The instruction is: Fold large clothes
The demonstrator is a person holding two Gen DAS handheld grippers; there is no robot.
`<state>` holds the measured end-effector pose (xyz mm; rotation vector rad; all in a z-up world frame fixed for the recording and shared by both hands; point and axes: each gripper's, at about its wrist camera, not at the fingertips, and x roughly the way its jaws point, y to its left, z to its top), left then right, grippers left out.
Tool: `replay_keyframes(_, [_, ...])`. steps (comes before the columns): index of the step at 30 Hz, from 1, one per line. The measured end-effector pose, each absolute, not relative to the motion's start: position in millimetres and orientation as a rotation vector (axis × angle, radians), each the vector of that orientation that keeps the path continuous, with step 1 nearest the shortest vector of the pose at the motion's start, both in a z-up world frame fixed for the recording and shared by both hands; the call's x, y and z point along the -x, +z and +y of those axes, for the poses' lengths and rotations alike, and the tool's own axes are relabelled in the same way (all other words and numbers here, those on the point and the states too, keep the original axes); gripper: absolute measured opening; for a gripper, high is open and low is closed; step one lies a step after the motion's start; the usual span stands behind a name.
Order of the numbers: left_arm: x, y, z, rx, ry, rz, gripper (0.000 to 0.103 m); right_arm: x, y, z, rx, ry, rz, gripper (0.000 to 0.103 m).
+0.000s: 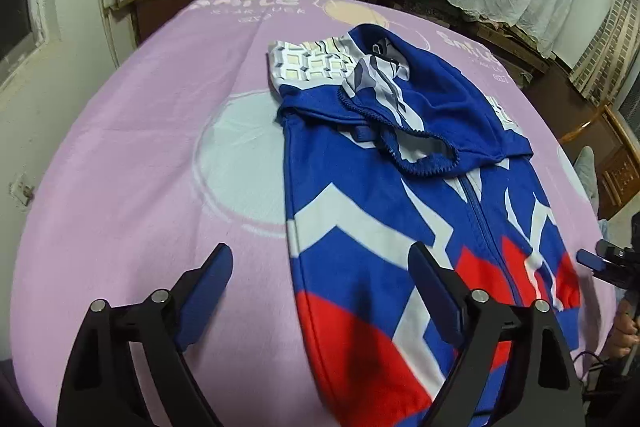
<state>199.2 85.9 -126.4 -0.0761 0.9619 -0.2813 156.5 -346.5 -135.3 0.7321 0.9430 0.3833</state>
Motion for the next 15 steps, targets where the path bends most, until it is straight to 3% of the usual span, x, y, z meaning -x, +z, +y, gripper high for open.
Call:
replay_keyframes(5, [-219,-145,87,0.164,-0.348,1.050,0.070,-180,-147,-341,-0.755,0.384,0.977,0.063])
replay_keyframes(15, [-184,-146,76,0.151,-0.416,1.048,0.070,-168,-156,-329,-0.764,0.456,0.988,0.062])
